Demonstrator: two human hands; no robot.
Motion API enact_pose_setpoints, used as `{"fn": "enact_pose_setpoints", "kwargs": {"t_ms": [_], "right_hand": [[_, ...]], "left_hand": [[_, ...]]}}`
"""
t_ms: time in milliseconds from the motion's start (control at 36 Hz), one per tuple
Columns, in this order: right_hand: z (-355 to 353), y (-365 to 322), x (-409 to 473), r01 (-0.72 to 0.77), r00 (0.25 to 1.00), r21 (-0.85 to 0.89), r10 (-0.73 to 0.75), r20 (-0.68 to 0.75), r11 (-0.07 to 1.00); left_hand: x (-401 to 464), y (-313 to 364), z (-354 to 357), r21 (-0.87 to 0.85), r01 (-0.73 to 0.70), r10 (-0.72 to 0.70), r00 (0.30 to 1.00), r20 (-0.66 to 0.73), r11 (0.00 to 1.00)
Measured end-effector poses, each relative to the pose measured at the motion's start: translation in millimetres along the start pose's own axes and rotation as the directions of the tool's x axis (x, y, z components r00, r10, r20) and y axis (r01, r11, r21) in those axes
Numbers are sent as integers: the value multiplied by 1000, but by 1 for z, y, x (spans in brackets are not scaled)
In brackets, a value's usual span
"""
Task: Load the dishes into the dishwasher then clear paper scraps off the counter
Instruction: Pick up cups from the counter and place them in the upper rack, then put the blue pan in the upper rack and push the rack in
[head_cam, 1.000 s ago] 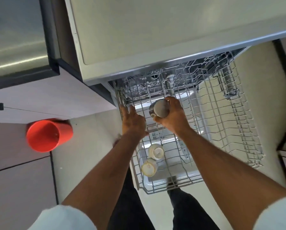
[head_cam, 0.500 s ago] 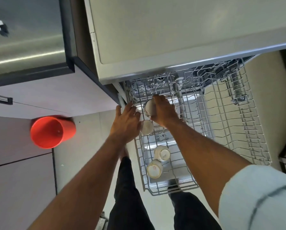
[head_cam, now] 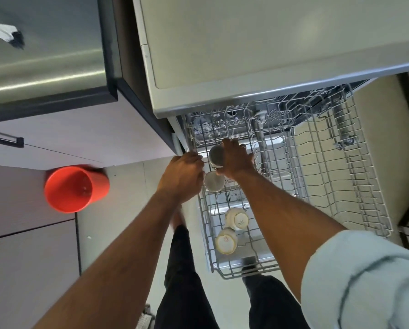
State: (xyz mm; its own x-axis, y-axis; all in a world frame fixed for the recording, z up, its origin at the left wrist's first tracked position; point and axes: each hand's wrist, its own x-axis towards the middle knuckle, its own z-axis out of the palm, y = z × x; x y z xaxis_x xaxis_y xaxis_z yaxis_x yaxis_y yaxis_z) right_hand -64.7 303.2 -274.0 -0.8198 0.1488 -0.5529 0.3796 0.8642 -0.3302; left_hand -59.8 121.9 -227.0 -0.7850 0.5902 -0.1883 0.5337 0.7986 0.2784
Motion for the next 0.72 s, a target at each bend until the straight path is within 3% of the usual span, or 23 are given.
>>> {"fn": "enact_pose_setpoints", "kwargs": {"t_ms": [333,528,722], "right_hand": [[-35,-11,-31,51,995,44,-47,-83,998],[-66,-31,-69,288,928,57,-264,-261,956],[-113,-86,-106,477,814,22,-432,-389,879]], "left_hand": [[-9,1,-33,-75,130,-135,988,-78,989],[-19,12,-80,-177,202,-225,967,-119,963],[-43,4,-155,-250,275,-338,905,-258,928]]}}
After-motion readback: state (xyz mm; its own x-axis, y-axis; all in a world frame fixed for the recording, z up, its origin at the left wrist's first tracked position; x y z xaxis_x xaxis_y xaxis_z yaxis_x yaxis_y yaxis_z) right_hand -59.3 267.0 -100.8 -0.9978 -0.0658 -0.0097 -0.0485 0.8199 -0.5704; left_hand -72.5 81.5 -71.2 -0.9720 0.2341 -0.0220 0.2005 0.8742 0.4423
